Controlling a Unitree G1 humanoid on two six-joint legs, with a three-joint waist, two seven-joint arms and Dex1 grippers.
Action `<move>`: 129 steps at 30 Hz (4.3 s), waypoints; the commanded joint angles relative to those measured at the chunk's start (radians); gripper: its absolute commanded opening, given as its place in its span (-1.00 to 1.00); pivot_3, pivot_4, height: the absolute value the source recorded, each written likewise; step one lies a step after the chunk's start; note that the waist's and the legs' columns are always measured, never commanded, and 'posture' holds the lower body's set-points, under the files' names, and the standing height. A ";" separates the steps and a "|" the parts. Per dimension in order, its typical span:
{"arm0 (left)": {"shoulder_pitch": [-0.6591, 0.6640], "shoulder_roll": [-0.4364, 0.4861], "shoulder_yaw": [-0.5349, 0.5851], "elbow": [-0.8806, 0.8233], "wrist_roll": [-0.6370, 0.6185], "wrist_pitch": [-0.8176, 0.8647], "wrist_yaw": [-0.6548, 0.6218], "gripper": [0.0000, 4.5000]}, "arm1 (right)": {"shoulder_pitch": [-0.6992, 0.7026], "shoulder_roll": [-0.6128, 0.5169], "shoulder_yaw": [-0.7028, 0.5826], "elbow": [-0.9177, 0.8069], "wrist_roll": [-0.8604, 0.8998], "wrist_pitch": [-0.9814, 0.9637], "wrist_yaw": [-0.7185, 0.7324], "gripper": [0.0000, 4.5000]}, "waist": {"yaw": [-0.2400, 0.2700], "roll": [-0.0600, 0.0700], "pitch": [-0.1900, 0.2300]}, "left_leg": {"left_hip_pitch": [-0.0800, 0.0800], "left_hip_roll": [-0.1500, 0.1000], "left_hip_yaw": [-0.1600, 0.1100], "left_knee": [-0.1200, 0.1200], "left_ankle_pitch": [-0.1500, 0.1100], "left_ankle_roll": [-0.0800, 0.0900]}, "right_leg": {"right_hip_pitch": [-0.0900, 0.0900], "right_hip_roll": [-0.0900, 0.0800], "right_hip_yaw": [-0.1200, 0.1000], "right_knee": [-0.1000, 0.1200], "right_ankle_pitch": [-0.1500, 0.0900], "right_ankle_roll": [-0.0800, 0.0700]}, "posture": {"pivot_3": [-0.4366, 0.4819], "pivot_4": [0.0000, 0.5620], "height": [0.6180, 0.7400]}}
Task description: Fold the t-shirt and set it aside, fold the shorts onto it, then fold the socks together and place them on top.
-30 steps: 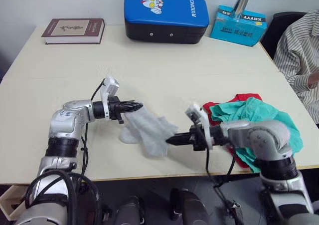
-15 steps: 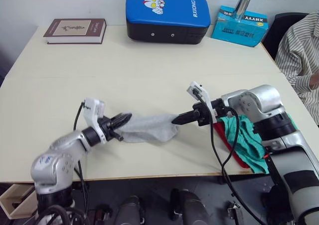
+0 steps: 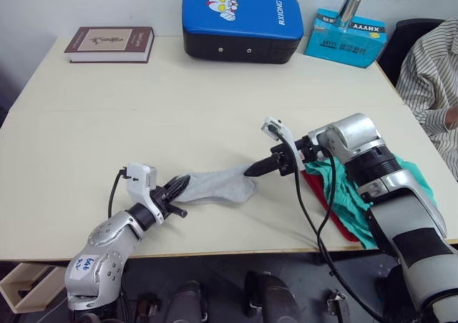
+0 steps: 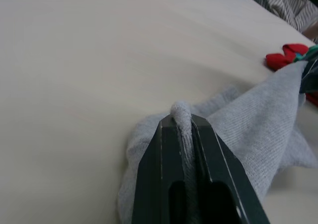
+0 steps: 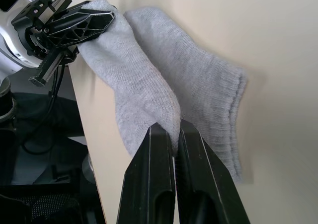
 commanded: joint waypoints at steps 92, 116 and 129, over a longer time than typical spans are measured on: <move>-0.299 0.292 -0.198 0.450 0.131 -0.549 -0.555 -0.96 | 0.713 0.260 -0.304 -0.648 -0.151 -0.785 -0.576 -1.00 | -0.002 0.002 0.001 | 0.002 0.001 0.002 -0.002 0.001 -0.002 | -0.001 0.001 0.002 0.002 -0.001 -0.001 | -0.05 -0.47 1.00; -0.332 0.327 0.001 0.409 -0.096 -0.113 -0.410 -0.70 | 0.662 0.257 -0.188 -0.494 -0.286 -0.944 -0.517 -1.00 | -0.010 0.002 0.001 | 0.002 0.002 0.001 -0.001 0.002 -0.002 | 0.000 0.002 0.001 0.003 -0.001 -0.001 | -0.05 -0.47 1.00; -0.427 0.473 0.070 0.442 -0.302 0.830 -0.267 0.85 | 0.668 0.258 -0.130 -0.408 -0.354 -1.008 -0.480 -1.00 | -0.003 0.000 0.000 | 0.005 0.000 -0.001 -0.002 0.002 -0.003 | 0.003 0.002 0.002 0.003 -0.001 -0.001 | -0.05 -0.47 1.00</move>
